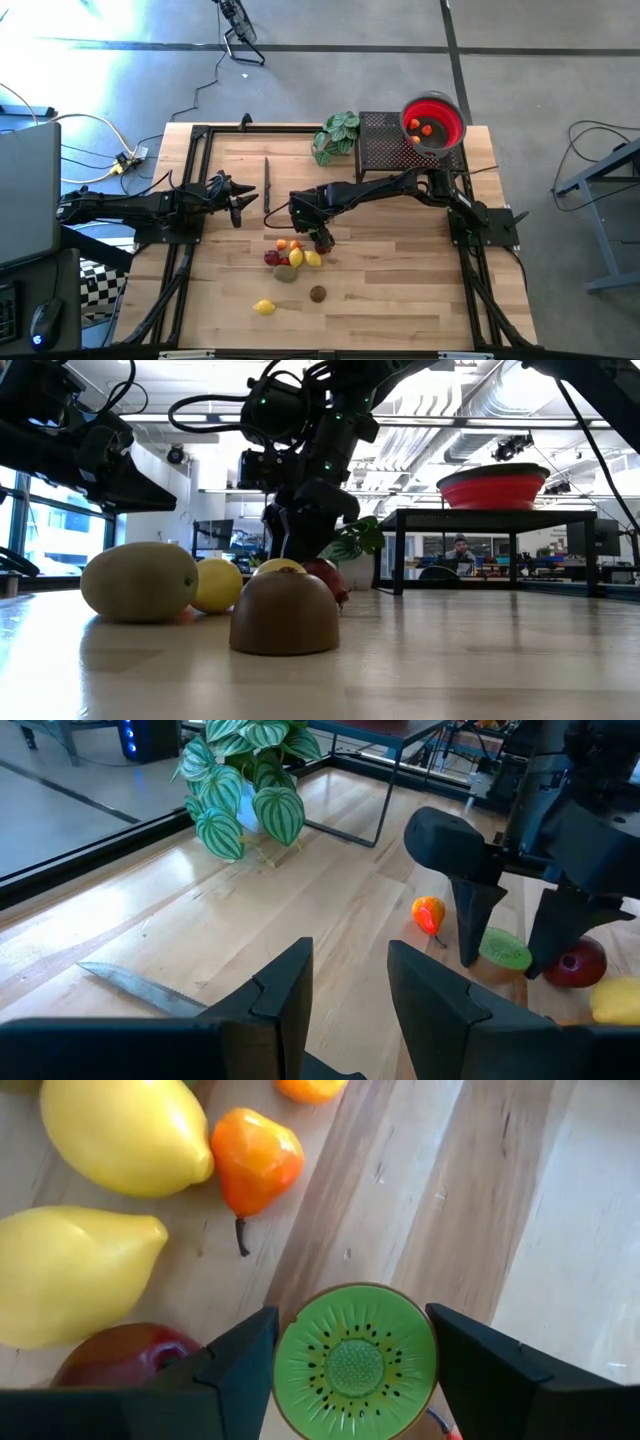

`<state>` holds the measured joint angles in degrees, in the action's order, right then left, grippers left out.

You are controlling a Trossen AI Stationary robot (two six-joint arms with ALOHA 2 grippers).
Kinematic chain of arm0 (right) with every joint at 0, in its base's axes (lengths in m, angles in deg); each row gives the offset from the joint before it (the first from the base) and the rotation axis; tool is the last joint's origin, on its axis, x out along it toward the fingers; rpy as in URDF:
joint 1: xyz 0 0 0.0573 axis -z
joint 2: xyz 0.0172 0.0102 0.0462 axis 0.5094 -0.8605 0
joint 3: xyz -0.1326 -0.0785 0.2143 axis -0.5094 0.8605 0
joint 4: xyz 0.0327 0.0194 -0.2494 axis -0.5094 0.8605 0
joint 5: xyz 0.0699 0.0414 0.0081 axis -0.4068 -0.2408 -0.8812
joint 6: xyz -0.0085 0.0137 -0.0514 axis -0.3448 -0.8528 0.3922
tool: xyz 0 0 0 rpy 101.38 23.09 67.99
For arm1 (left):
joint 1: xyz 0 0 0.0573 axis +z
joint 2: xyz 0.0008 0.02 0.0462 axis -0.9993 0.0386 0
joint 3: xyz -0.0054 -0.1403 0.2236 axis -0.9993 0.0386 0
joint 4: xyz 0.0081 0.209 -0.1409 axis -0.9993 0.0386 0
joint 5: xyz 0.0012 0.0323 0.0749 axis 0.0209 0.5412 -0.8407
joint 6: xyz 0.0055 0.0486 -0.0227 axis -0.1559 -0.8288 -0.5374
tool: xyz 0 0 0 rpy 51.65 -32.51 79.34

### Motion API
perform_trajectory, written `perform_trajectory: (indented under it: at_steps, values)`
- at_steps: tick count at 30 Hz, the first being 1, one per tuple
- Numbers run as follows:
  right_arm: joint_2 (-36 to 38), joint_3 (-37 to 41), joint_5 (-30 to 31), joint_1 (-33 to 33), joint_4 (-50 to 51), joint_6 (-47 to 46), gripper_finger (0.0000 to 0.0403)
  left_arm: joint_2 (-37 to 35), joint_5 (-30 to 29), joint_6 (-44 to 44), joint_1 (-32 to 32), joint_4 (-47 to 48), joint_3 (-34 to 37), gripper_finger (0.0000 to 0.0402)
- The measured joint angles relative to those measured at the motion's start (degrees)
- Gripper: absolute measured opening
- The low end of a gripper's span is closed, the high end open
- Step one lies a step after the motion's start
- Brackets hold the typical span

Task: Pick & Place Fruit
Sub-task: Put the half brown kiwi into the red strainer bowl

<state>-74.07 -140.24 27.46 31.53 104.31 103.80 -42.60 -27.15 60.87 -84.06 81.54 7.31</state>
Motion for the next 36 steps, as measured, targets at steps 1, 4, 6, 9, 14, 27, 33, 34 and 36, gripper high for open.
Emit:
perform_trajectory:
  at_steps: [1,4,6,9,14,27,33,34,36]
  values:
    - [0.14,0.0,0.73,0.0,0.27,-0.01,0.0229,0.0,0.0,0.0,0.0,0.0,0.0,0.0127]
    - [1.17,0.0,2.05,0.0,1.0,0.04,0.0225,0.0,0.0,0.0,0.0,0.0,0.0,0.0127]
    - [2.45,0.0,2.1,0.02,1.44,-0.26,0.0229,-0.01,0.0,0.0,0.0,0.0,0.0,0.0127]
    - [4.54,0.0,3.76,0.23,1.89,-0.97,0.0235,0.0,0.0,0.0,0.0,0.0,0.0,0.0127]
    - [9.34,-0.02,8.23,0.7,3.72,-1.07,0.0225,-0.01,-0.01,0.0,0.0,-0.01,0.01,0.0127]
    - [23.41,-0.01,18.32,6.0,13.47,-7.09,0.0224,0.0,-0.02,0.0,0.0,-0.04,0.02,0.0127]
    - [29.67,0.0,22.58,9.49,19.38,-11.12,0.0239,-0.02,-0.02,0.0,0.0,-0.13,0.02,0.0127]
    - [30.62,-0.02,23.09,9.94,19.56,-11.71,0.0241,0.0,-0.02,0.0,0.0,-0.09,0.02,0.0127]
    - [32.88,-0.02,24.32,11.41,21.46,-12.7,0.0238,-0.01,-0.02,0.0,0.0,-0.11,0.02,0.0127]
